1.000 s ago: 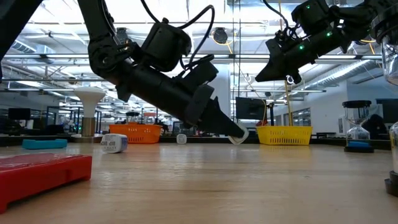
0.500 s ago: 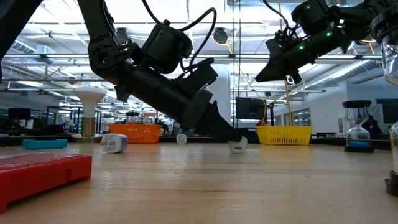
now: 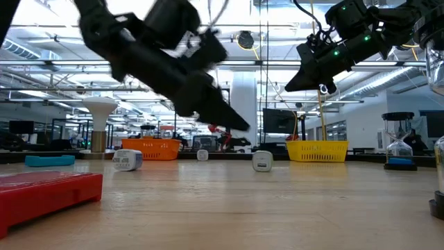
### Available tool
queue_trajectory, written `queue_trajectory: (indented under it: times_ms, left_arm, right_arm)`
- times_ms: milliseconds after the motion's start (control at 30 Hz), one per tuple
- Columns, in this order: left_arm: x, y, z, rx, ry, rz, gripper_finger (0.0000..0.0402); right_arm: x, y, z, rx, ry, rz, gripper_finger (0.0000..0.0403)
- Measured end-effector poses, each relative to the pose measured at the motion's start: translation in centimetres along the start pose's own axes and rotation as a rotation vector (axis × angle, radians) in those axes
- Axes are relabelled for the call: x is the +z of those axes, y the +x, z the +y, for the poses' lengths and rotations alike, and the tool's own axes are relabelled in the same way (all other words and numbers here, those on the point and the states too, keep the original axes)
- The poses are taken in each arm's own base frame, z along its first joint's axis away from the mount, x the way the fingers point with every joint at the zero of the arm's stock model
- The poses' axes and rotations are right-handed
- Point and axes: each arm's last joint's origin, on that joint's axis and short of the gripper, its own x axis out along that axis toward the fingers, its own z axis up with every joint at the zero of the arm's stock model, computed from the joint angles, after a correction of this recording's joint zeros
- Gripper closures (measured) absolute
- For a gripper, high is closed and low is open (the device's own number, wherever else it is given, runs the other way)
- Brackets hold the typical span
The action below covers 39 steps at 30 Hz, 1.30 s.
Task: Pick & Place Office items
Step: Put the green charger adapter into the green basket
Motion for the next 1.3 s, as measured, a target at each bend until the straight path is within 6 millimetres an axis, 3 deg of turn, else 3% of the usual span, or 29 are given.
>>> queue_trajectory:
  times_ms: [200, 367, 533, 733, 900, 1133, 1300]
  left_arm:
    - [-0.7, -4.4, -0.1, 0.007, 0.02, -0.117, 0.029]
    - [-3.1, -8.3, 0.1, 0.023, -0.026, -0.241, 0.032]
    - [-6.3, -11.1, 0.0, 0.027, -0.06, -0.259, 0.0338]
    - [-9.1, -12.8, -0.2, 0.021, -0.099, -0.246, 0.035]
    - [-9.8, -14.1, -0.2, 0.024, -0.113, -0.324, 0.0357]
    - [-9.8, -14.5, -0.2, 0.031, -0.107, -0.364, 0.0357]
    - [-9.6, -14.4, -0.1, 0.029, -0.116, -0.37, 0.0357]
  right_arm:
    - [0.0, 0.0, 0.0, 0.0, 0.0, 0.002, 0.0385]
    - [-0.1, 0.0, 0.0, -0.001, 0.0, 0.003, 0.0385]
    - [0.0, 0.0, 0.0, 0.0, 0.0, 0.002, 0.0385]
    - [0.2, 0.0, 0.1, 0.009, 0.076, -0.023, 0.0385]
    - [0.4, 0.0, 0.1, 0.015, 0.217, -0.043, 0.0385]
    - [1.7, -0.2, 0.4, 0.06, 0.209, -0.173, 0.0385]
    - [2.3, -0.3, 1.1, 0.228, 0.251, -0.191, 0.0389]
